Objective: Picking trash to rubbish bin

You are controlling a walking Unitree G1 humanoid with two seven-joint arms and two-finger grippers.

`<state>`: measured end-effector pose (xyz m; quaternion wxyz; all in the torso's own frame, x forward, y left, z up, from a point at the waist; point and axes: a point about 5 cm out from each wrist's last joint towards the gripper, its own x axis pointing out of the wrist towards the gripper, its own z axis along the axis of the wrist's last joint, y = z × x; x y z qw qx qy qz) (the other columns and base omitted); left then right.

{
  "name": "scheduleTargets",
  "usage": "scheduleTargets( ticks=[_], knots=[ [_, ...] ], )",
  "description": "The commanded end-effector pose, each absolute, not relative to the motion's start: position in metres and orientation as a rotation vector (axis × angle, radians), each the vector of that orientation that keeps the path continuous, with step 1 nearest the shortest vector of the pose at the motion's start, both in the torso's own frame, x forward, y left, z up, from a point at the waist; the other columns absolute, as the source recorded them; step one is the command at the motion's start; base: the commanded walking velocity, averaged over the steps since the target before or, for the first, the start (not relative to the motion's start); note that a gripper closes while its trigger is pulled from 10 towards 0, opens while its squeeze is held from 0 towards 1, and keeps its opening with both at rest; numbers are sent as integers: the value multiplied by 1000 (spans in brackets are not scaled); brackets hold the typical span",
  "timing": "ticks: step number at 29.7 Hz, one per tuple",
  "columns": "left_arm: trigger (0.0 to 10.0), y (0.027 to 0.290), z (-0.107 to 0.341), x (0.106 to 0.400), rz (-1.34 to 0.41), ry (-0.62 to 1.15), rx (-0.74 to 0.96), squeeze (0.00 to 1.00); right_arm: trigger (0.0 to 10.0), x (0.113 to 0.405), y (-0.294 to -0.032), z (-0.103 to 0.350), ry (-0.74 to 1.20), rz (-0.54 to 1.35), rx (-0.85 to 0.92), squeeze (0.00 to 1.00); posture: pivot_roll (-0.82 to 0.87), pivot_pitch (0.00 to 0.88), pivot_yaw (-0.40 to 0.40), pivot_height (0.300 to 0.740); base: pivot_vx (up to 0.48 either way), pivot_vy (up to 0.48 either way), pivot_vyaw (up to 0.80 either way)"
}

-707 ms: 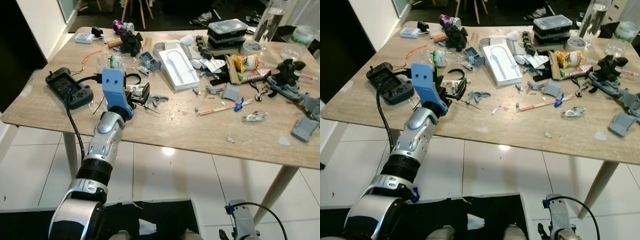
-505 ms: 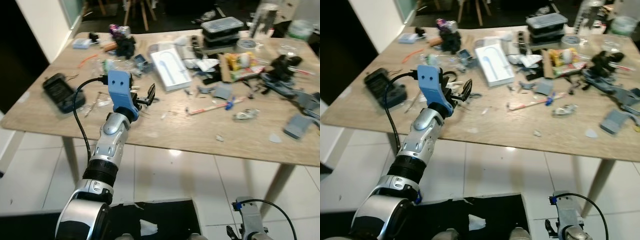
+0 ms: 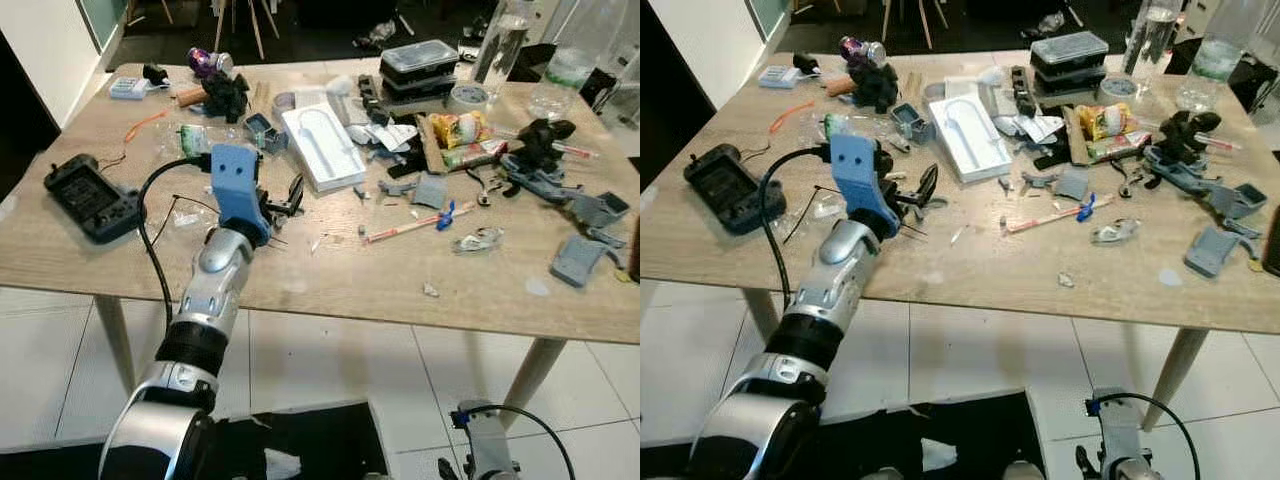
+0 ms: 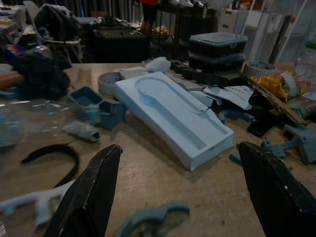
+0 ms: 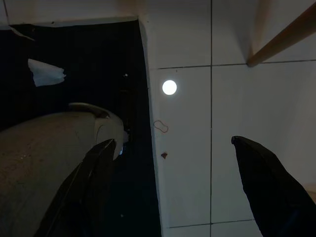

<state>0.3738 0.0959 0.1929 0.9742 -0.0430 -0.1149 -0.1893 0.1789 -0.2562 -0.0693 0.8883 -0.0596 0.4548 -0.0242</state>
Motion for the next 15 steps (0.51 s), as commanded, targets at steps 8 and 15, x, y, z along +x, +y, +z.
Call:
scheduleTargets(
  ticks=[8,15],
  knots=[
    [10000,96,190,373,-394,-228,-56,0,10000,169,-256,-74,983,-49,-120,0,-74,137,47,740,390,0,0],
    [10000,96,198,369,-479,-294,-2,0,10000,163,-255,-77,1009,-34,-136,0,-74,137,47,740,89,0,0]
  ],
)
